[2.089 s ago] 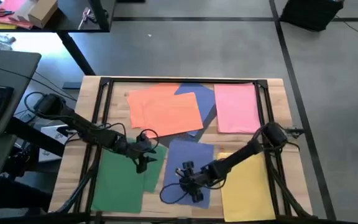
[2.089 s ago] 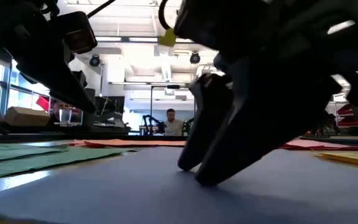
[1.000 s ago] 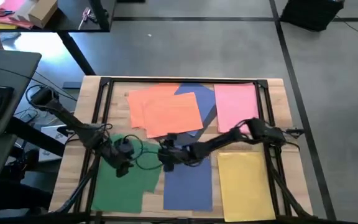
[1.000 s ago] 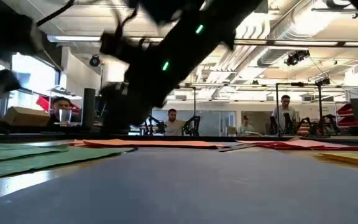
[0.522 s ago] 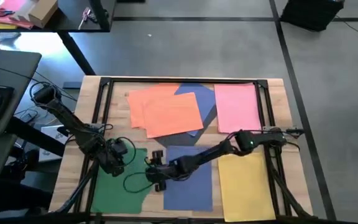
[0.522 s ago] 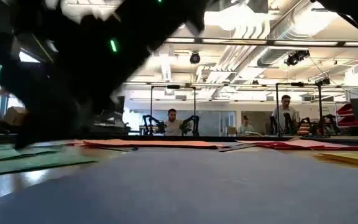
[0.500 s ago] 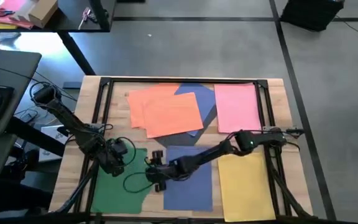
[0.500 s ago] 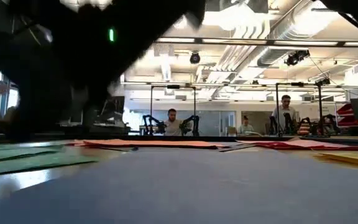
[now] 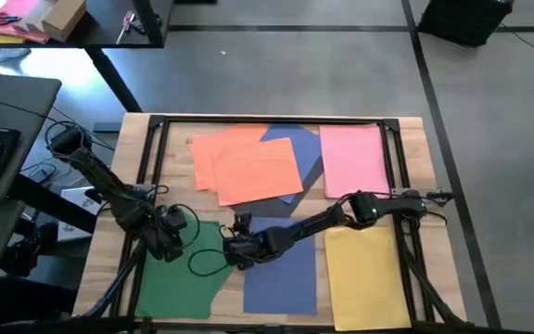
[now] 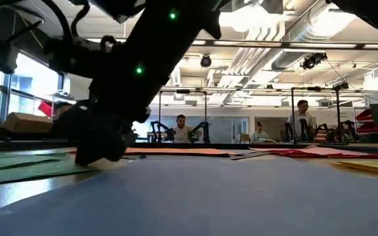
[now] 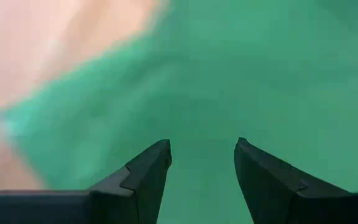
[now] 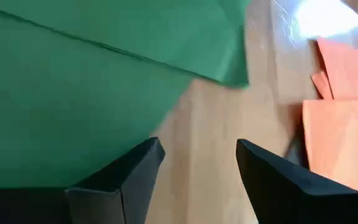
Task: Organize paper
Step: Adjust the green papers on the bottom left of table
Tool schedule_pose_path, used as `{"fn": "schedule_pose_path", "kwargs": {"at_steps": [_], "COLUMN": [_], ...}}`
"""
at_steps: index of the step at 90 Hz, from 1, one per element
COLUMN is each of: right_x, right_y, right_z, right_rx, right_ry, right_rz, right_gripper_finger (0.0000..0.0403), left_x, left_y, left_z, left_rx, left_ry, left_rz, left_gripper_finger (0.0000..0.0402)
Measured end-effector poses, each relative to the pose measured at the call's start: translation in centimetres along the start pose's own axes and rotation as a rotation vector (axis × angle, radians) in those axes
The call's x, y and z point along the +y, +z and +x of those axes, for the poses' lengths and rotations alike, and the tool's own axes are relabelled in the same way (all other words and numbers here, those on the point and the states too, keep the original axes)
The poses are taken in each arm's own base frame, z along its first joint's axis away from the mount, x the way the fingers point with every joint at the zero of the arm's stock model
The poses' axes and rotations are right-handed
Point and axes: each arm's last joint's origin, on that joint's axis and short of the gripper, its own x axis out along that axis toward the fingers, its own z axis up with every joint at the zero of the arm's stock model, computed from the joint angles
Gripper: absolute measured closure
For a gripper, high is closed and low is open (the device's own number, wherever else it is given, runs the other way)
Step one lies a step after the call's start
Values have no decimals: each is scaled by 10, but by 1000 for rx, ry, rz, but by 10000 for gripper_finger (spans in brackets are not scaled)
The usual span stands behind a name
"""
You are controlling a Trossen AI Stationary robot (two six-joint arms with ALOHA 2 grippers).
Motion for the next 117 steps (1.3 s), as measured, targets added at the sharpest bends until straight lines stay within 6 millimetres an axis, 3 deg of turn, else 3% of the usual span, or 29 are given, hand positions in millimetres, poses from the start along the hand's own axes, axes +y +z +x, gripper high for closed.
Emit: {"fn": "schedule_pose_path", "kwargs": {"at_steps": [6,18,59,78,93,117], "right_x": [13,28,32,30,28,22], "right_y": [3,5,8,14,23,20], "right_z": [-6,-14,-15,-28,-41,-32], "right_rx": [-34,-68,-96,-119,-165,-138], "right_ry": [34,60,114,84,89,114], "right_rz": [10,3,69,54,78,102], "right_gripper_finger": [197,197,197,197,197,197], "left_x": [9,13,31,32,31,8], "left_y": [3,14,44,46,49,71], "left_z": [1,3,14,27,41,53], "left_rx": [-35,-105,-24,154,188,-44], "left_ry": [91,113,193,226,319,131], "left_rz": [-69,-163,-348,-302,-249,-89], "left_gripper_finger": [234,234,234,234,234,234]}}
